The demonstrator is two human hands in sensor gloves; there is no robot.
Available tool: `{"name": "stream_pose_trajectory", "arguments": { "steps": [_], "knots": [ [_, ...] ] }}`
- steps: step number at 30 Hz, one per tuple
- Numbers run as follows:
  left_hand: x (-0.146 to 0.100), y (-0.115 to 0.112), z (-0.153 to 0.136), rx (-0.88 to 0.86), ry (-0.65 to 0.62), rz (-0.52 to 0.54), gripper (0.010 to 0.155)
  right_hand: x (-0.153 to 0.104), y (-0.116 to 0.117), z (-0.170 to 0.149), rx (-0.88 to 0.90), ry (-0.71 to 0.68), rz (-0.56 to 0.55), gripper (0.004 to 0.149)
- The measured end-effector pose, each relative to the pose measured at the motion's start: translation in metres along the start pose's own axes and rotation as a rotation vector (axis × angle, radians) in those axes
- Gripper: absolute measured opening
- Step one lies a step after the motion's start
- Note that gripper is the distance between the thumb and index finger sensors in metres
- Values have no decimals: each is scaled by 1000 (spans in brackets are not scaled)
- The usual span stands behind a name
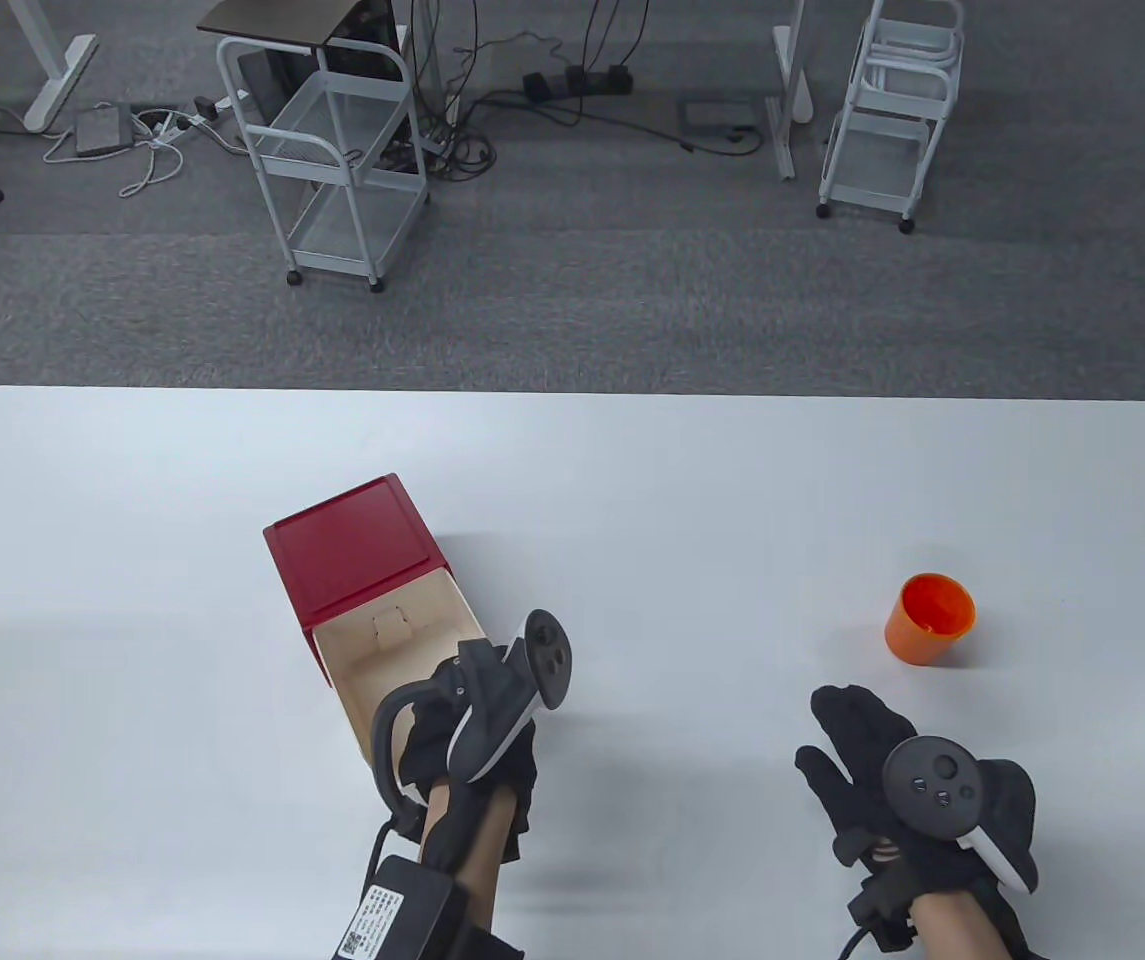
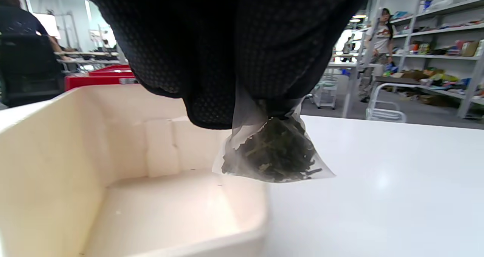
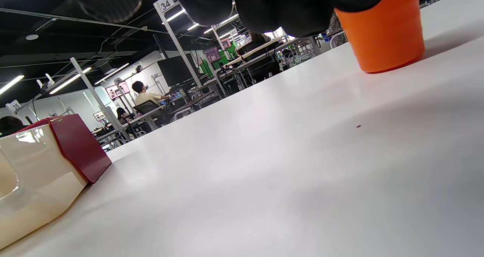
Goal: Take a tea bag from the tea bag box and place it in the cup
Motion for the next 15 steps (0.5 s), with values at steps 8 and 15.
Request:
{"name": "stream_pose_trajectory", "arguments": {
  "steps": [8,15],
  "knots": [
    [-7,-12,56,-71,-110,-42,41,0,-1,0,6,-7,-5,65],
    [-10,-42,99,-70,-187,-99,41,0,-1,0,10,-2,-2,65]
  ]
}}
Point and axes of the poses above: the tracker on the back of each hand, its own z axis roughly to the thumb side, its own x axis roughly from the wrist to the fingertips, y = z × x, the point moved 4 cm from there along x, roughly from the wrist to the fingertips
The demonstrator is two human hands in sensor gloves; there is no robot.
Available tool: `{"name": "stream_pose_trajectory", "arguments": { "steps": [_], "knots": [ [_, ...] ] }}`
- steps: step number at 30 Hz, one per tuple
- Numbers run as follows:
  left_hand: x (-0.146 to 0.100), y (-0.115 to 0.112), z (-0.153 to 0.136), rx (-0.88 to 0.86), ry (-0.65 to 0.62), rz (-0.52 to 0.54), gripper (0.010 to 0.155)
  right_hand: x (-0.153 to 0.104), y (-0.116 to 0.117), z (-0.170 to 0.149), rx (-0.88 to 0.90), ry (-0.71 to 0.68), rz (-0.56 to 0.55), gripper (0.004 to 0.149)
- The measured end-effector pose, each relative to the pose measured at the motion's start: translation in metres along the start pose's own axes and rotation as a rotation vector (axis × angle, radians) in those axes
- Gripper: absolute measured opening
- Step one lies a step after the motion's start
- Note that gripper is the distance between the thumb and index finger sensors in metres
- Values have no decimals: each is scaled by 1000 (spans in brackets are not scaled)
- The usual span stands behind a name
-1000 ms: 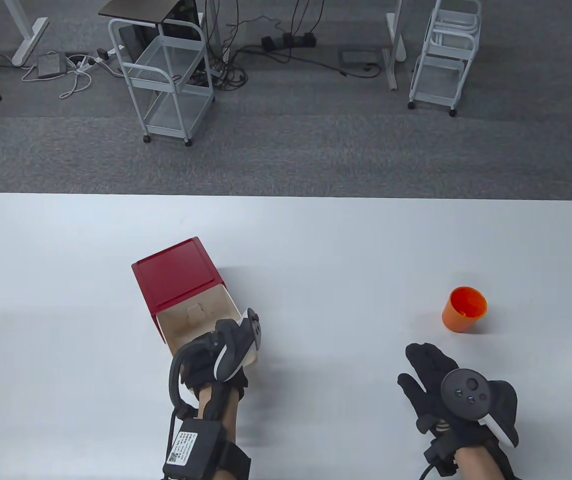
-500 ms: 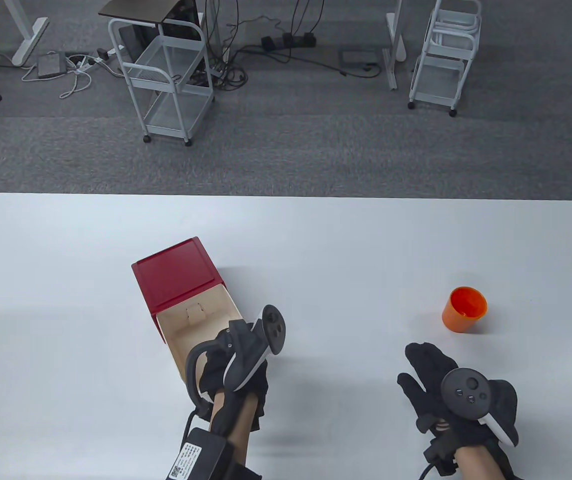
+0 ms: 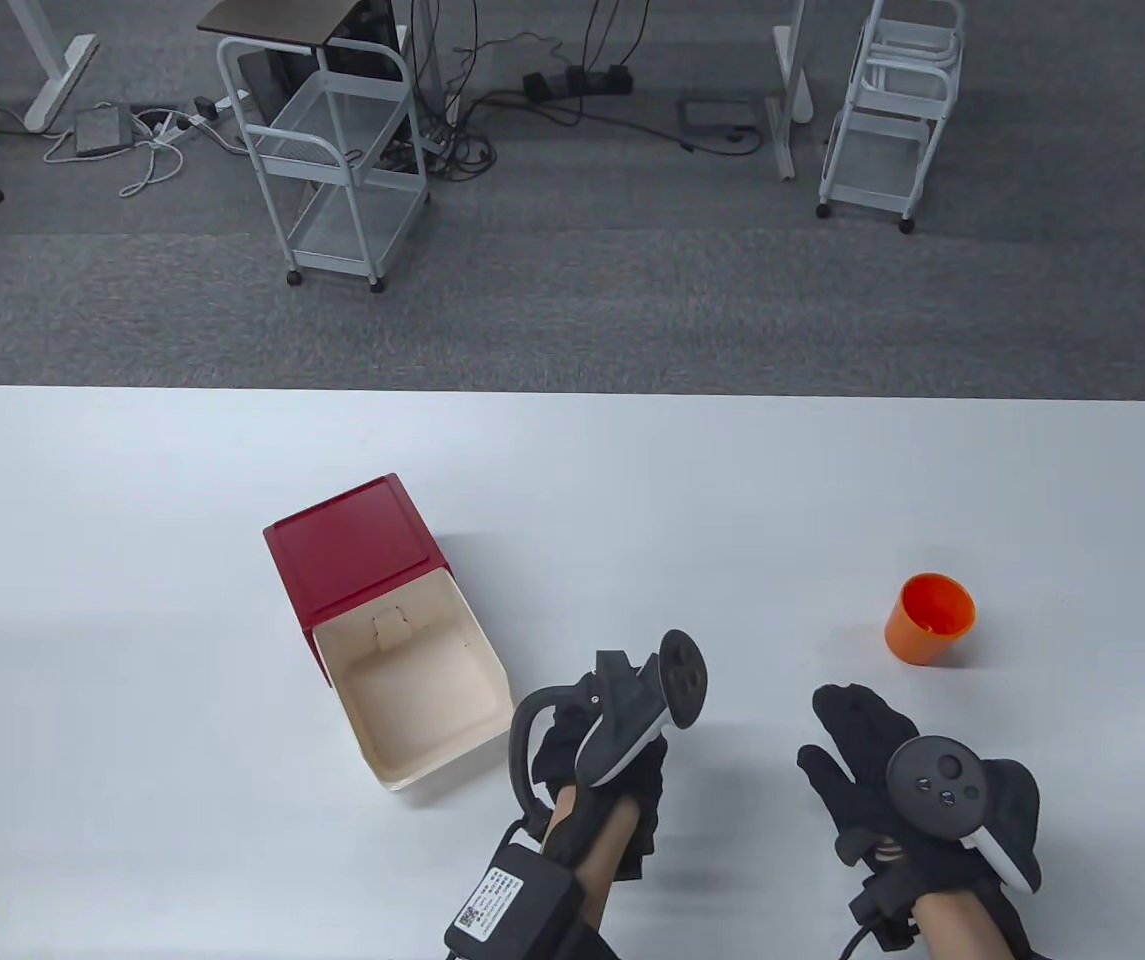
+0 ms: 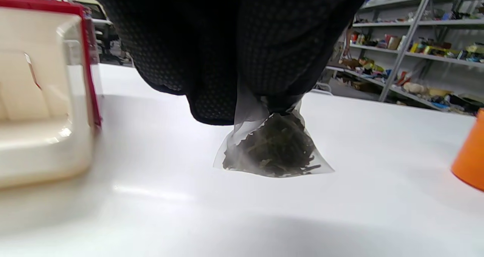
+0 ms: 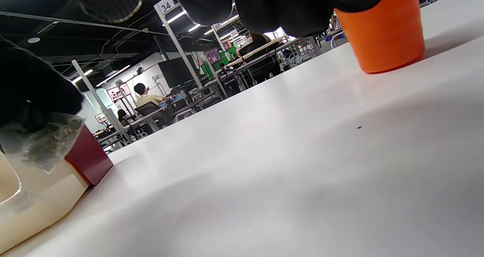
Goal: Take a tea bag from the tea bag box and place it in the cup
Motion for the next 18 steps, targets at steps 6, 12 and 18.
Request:
{"name": "stream_pose_trajectory", "arguments": {
  "steps": [6,12,18],
  "knots": [
    [6,-39,18,23,-25,-65,41,0,0,0,3,3,1,65],
    [7,-70,25,81,-39,-94,41,0,0,0,0,3,4,65],
    [6,-77,27,98,-49,-81,41,0,0,0,-2,3,8,64]
  ]
}}
Point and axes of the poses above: the tracker on the back of each hand, its own z axis roughly to the thumb side, its own x axis roughly from the wrist to the fingertips, y = z × x, the point moved 4 cm from there along x, roughly from the wrist to the fingertips
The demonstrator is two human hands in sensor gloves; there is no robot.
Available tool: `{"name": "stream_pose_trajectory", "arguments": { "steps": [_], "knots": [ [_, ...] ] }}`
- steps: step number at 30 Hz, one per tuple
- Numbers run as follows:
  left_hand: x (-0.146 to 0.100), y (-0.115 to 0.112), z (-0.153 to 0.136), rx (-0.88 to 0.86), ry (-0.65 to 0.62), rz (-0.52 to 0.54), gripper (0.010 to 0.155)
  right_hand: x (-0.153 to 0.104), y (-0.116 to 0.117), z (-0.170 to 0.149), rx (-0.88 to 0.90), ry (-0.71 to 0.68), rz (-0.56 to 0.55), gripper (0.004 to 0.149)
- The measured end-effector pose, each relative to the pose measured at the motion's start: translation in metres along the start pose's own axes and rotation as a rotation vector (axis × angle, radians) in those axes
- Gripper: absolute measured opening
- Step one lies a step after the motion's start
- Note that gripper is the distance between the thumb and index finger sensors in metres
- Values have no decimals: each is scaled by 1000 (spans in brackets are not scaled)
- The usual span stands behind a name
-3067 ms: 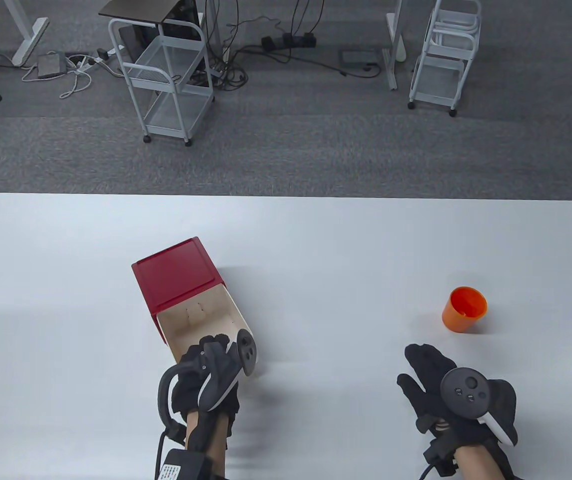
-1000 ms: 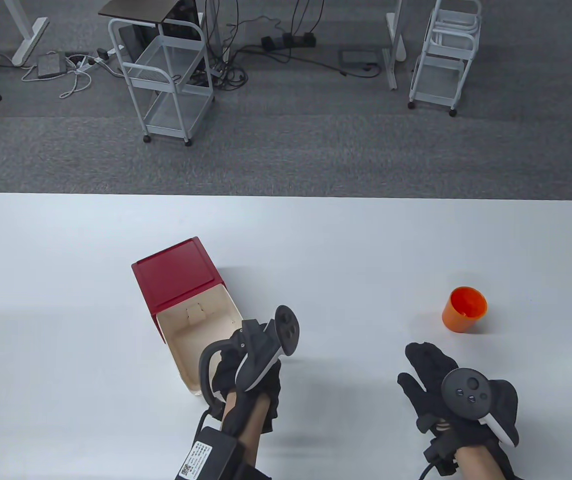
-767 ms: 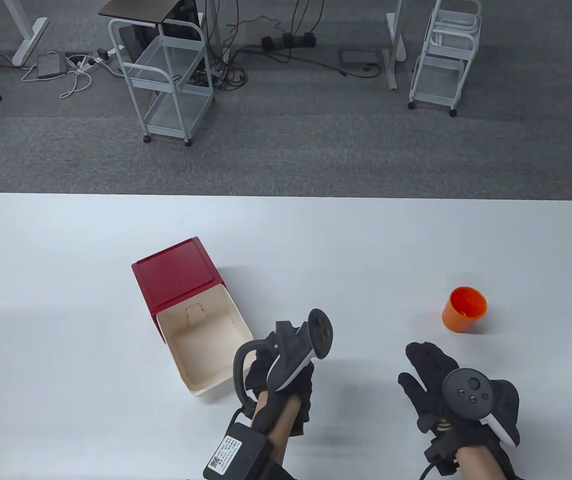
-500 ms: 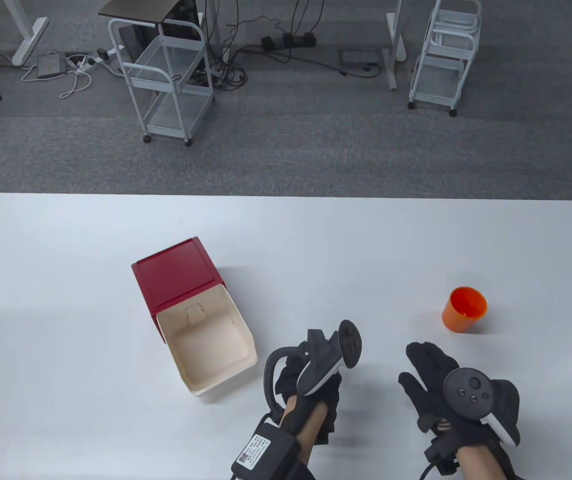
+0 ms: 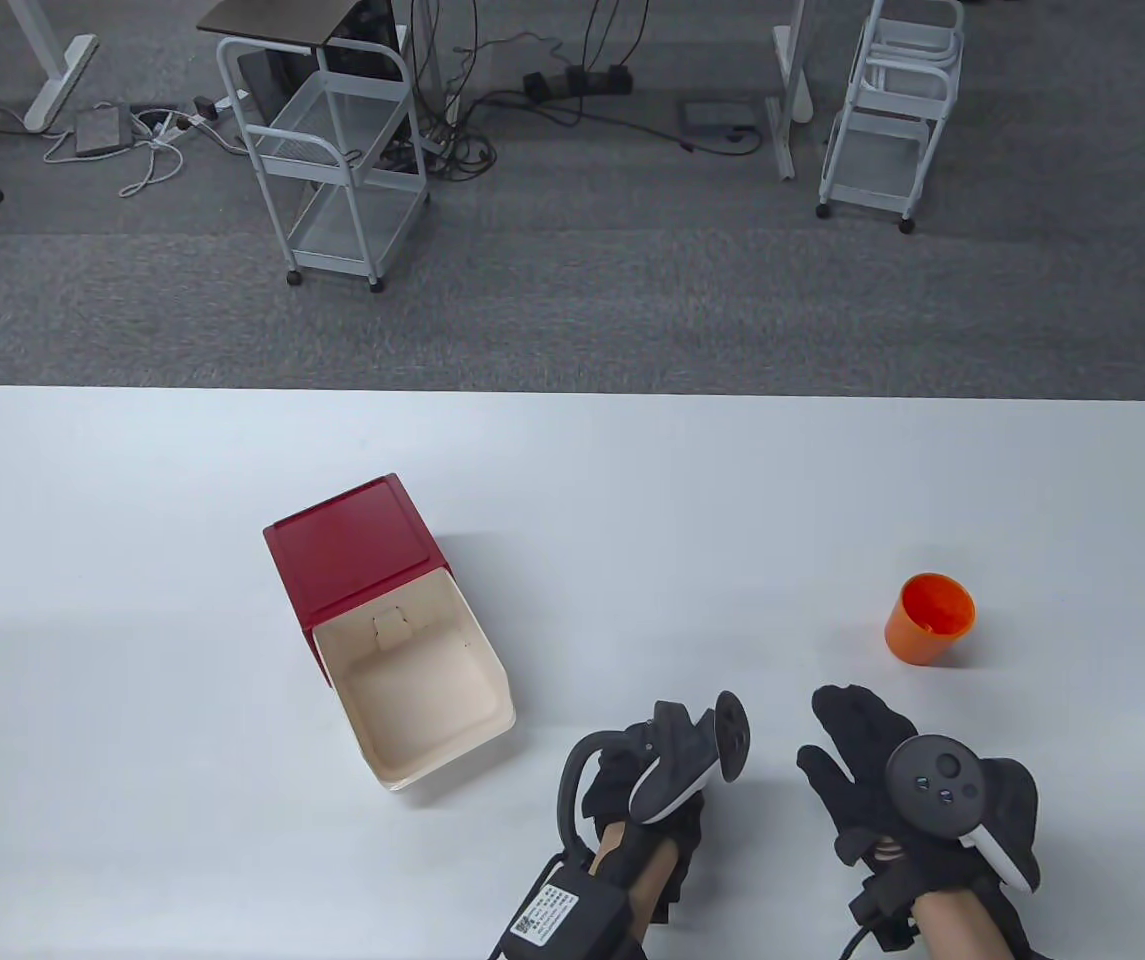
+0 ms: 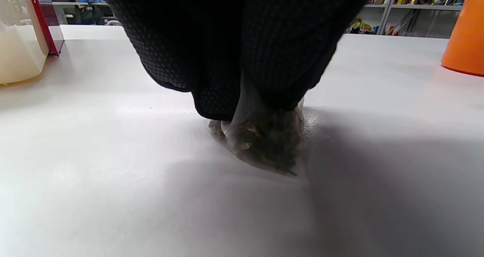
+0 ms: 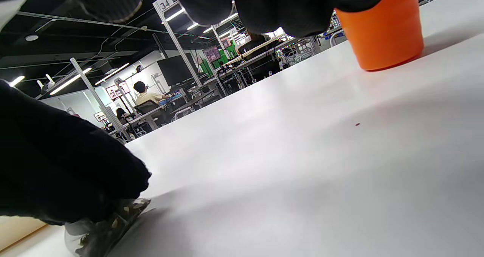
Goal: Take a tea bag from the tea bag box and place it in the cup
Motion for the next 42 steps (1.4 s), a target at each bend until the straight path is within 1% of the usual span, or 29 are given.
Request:
{"name": "stream_pose_trajectory", "arguments": {
  "steps": [6,8,12,14,18,22,25,28,32,38,42],
  "knots": [
    [-6,7,-3,-36,-37,-11,47,0,-1,0,2,-1,-3,64],
    [-10,15,-7,-70,-53,19,47,0,-1,0,2,-1,-3,65],
    [-14,31,-16,-170,-68,39,49,-1,0,0,12,2,-2,64],
    [-18,41,-23,-236,-86,70,49,-1,0,0,16,3,-2,64],
    [-29,61,-43,-394,-126,170,52,-1,-1,-1,22,1,-6,65],
    [-41,73,-69,-566,-173,251,54,-1,-1,-2,31,6,-5,65],
    [-49,73,-92,-690,-174,281,56,-1,-1,-2,38,11,-4,64],
    [-56,69,-109,-773,-179,298,59,-2,-1,-3,44,12,-5,65],
    [-64,57,-131,-870,-166,309,62,-2,-1,-3,59,16,-2,64],
    [-68,41,-147,-1001,-178,305,63,-2,1,-3,80,13,4,64],
    [-68,36,-147,-1020,-205,289,64,-2,1,-2,87,6,7,65]
  ]
}}
Point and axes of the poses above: the tracker on the back of each hand, its own z axis roughly to the thumb side, its own x axis roughly from the wrist to the fingertips, y = z × x, the point moved 4 cm from there along x, roughly from the wrist to the fingertips
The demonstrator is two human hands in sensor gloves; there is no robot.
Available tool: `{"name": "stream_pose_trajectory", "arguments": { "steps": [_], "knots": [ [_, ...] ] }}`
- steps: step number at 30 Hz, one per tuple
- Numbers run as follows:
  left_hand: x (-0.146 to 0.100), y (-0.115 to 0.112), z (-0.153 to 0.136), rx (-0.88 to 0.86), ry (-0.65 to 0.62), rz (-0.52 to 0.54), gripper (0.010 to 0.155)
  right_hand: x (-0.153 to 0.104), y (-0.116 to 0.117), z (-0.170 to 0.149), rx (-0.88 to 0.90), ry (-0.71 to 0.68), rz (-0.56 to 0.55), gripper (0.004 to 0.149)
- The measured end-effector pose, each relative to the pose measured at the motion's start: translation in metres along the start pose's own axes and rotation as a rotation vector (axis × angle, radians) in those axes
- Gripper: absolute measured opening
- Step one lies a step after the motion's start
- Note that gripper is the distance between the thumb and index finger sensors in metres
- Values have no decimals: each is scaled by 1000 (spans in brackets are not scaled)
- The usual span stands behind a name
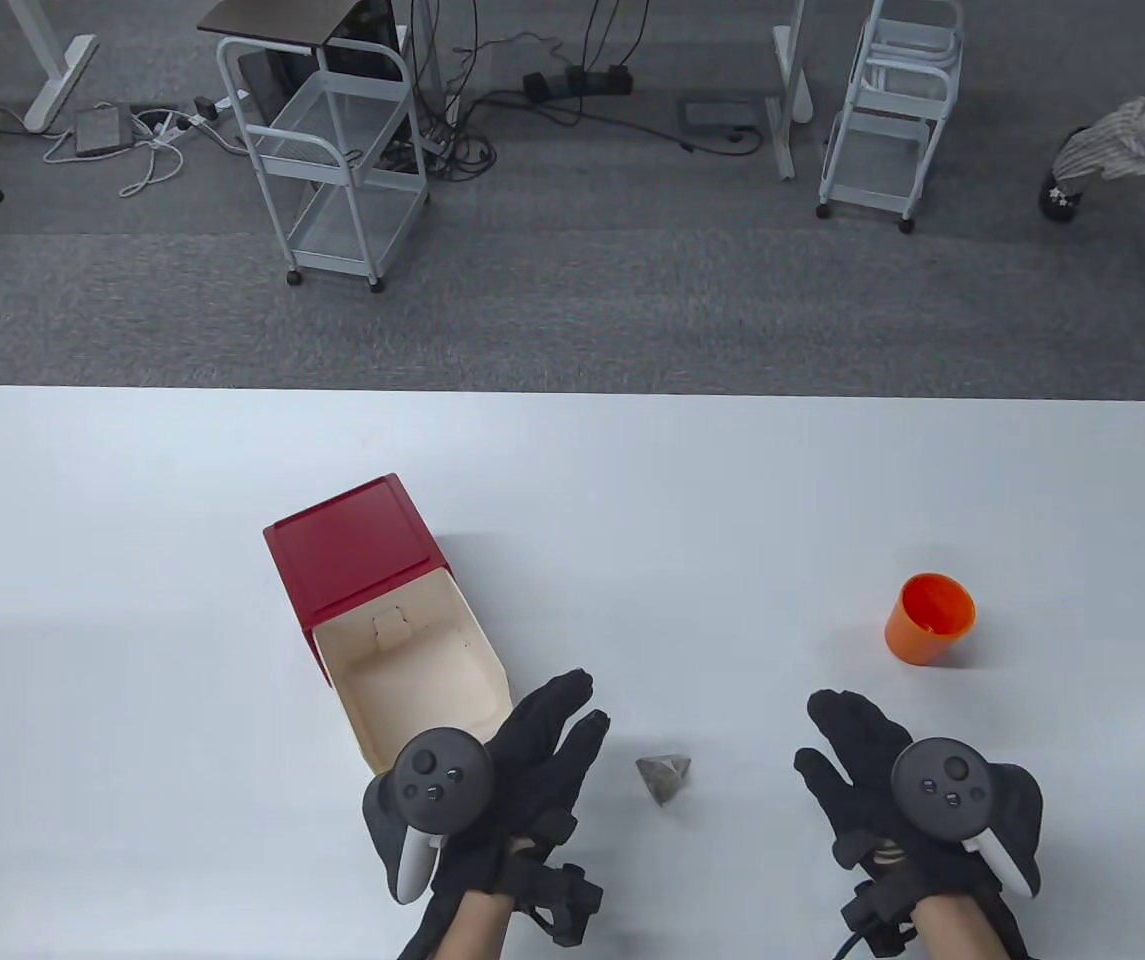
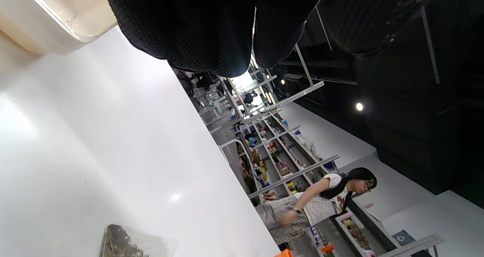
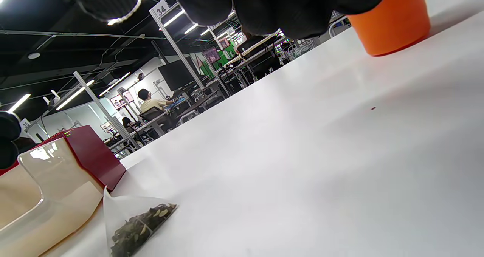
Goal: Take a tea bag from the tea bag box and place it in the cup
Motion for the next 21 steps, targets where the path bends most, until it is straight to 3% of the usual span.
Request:
{"name": "stream_pose_trajectory", "arguments": {
  "steps": [11,21],
  "knots": [
    [-4,-6,2,-49,-32,-40,63,4,-6,18,-33,-40,-39,63],
    [-4,1,-2,-91,-27,-31,63,25,29,66,-292,-121,108,64]
  ]
}}
Point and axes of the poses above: the tracker on the back of each hand, its own z axis roughly to the thumb side, its own x axis roughly from the wrist to the fingertips, y = z × x, the point moved 4 cm from there along x, roughly from the wrist to the fingertips
